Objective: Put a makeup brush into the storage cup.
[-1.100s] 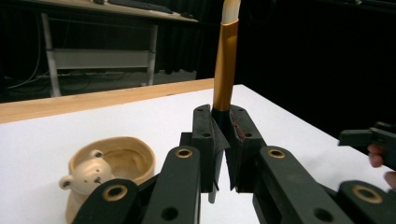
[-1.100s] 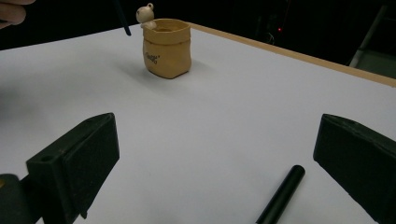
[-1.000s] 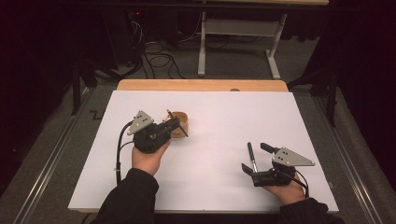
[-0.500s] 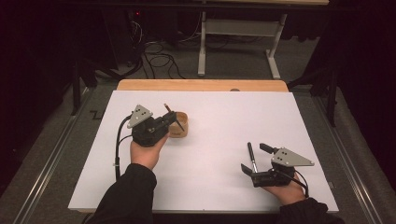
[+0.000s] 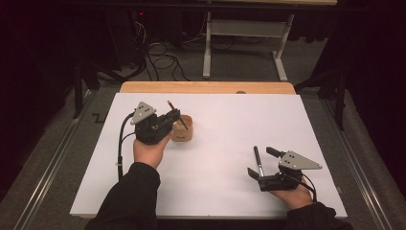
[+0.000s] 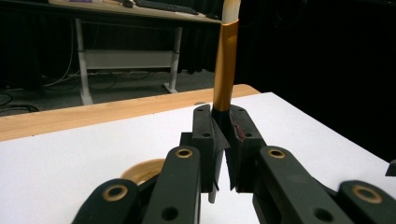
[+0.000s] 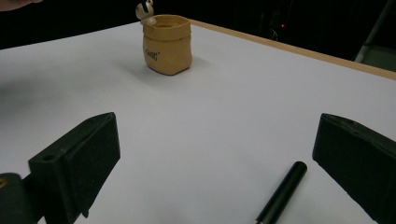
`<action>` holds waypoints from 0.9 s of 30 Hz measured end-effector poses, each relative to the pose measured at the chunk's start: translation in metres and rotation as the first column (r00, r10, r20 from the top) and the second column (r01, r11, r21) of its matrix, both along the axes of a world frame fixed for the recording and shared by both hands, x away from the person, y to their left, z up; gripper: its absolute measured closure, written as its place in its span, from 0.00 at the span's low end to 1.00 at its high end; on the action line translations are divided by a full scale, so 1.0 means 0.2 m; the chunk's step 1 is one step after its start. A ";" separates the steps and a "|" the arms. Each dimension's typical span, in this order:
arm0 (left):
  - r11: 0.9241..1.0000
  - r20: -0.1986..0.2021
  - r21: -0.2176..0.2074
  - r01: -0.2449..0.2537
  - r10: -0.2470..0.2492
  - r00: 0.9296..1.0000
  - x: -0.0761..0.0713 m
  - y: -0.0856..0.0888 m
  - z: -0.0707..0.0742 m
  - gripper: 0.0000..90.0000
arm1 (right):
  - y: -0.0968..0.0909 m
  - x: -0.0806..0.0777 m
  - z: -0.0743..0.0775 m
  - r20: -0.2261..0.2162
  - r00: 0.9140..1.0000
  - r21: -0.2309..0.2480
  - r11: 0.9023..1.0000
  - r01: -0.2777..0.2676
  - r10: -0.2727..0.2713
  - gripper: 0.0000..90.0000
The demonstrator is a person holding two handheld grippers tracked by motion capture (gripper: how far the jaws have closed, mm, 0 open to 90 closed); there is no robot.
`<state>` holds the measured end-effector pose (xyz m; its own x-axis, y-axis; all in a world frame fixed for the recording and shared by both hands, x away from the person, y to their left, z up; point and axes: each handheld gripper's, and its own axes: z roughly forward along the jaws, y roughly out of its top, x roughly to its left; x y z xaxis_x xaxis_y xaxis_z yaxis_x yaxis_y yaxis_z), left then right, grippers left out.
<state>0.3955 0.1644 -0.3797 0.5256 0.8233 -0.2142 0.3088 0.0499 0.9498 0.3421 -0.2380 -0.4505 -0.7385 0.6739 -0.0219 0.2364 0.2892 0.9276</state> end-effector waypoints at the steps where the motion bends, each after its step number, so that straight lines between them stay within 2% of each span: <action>1: 1.000 -0.005 0.003 -0.002 0.002 1.000 0.00 0.00 0.00 0.92 | 0.00 0.00 0.00 -0.002 1.000 0.001 1.000 0.000 0.000 0.02; 5: 1.000 -0.007 0.013 -0.010 0.011 1.000 0.01 0.00 -0.01 0.92 | 0.01 0.00 0.00 -0.001 1.000 0.001 1.000 -0.005 0.005 0.02; 8: 1.000 -0.003 0.001 -0.009 0.009 1.000 0.02 0.00 0.00 0.92 | 0.01 0.00 0.00 -0.002 1.000 0.001 1.000 -0.009 0.009 0.02; 15: 1.000 -0.009 0.009 -0.016 0.016 1.000 0.06 -0.01 -0.02 0.92 | 0.01 0.00 0.00 -0.002 1.000 -0.009 1.000 -0.004 0.004 0.02; 22: 0.999 -0.025 0.024 -0.048 0.048 0.999 0.12 0.00 -0.03 0.92 | 0.02 0.00 0.00 0.001 1.000 -0.010 1.000 -0.008 0.009 0.02; 25: 0.998 -0.036 0.008 -0.061 0.061 0.998 0.14 0.02 -0.03 0.92 | 0.02 0.00 0.00 -0.004 1.000 -0.015 1.000 -0.010 0.010 0.02; 27: 0.997 -0.040 0.016 -0.070 0.071 0.997 0.16 0.02 -0.04 0.92 | 0.02 0.00 0.00 -0.006 1.000 -0.014 1.000 -0.010 0.009 0.02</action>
<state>0.4265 0.1682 -0.3872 0.4571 0.8612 -0.2222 0.3435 0.0596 0.9373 0.3415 -0.2332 -0.4511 -0.7450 0.6665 -0.0275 0.2387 0.3049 0.9220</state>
